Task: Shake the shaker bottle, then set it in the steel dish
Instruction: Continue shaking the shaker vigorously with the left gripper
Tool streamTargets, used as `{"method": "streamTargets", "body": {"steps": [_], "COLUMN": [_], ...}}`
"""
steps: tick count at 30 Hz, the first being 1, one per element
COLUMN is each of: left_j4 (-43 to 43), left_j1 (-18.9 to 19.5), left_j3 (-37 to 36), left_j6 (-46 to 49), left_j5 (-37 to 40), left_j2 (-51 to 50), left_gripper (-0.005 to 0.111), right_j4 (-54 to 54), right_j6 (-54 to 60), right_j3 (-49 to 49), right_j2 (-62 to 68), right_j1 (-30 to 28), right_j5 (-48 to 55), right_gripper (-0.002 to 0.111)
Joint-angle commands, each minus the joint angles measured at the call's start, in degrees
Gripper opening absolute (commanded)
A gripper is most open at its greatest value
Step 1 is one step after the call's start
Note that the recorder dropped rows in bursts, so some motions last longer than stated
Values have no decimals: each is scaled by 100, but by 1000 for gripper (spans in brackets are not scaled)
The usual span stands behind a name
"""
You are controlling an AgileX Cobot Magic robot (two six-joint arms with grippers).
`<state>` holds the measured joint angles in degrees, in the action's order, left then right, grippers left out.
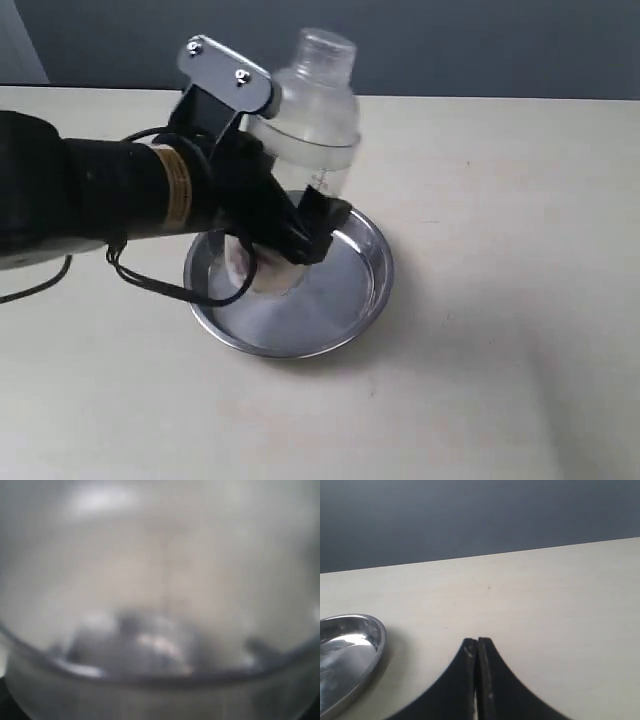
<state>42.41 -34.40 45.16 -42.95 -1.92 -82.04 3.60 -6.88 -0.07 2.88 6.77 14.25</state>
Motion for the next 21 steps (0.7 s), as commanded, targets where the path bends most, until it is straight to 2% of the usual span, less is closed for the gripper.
{"method": "streamTargets", "body": {"steps": [1,2,5,7,9,11,13,14,17,19,21], "left_j4": [-722,-816,108,224,197,-50,-524,-416,-3,21,123], "left_j1": [1048,1096,1084,1084,1084,1084,1084,1017,982,982,968], "left_j3": [237,316,772,992,606,-6,-312,-347,139,687,875], "left_j6": [-583,-627,-627,-627,-627,-649,-649,-649,-637,-600,-600], "left_j5": [-288,-627,-1511,-1328,-686,-415,-642,-986,-2290,-2293,-1858], "left_j2": [-273,-114,850,1272,1158,586,171,217,927,1249,1372], "left_gripper": [0,0,0,0,0,0,0,0,0,0,0], "right_j4": [4,4,4,4,4,4,4,4,4,-7,-7], "right_j6": [20,20,20,20,20,20,20,20,20,20,20], "right_j3": [7,7,7,7,7,7,7,7,7,7,7], "right_j2": [22,22,22,22,22,22,22,22,22,22,22], "right_j1": [5,5,5,5,5,5,5,5,5,5,5], "right_j5": [-106,-106,-95,-95,-95,-95,-95,-95,-95,-82,-67], "right_gripper": [-1,-1,-1,-1,-1,-1,-1,-1,-1,-1,-1]}}
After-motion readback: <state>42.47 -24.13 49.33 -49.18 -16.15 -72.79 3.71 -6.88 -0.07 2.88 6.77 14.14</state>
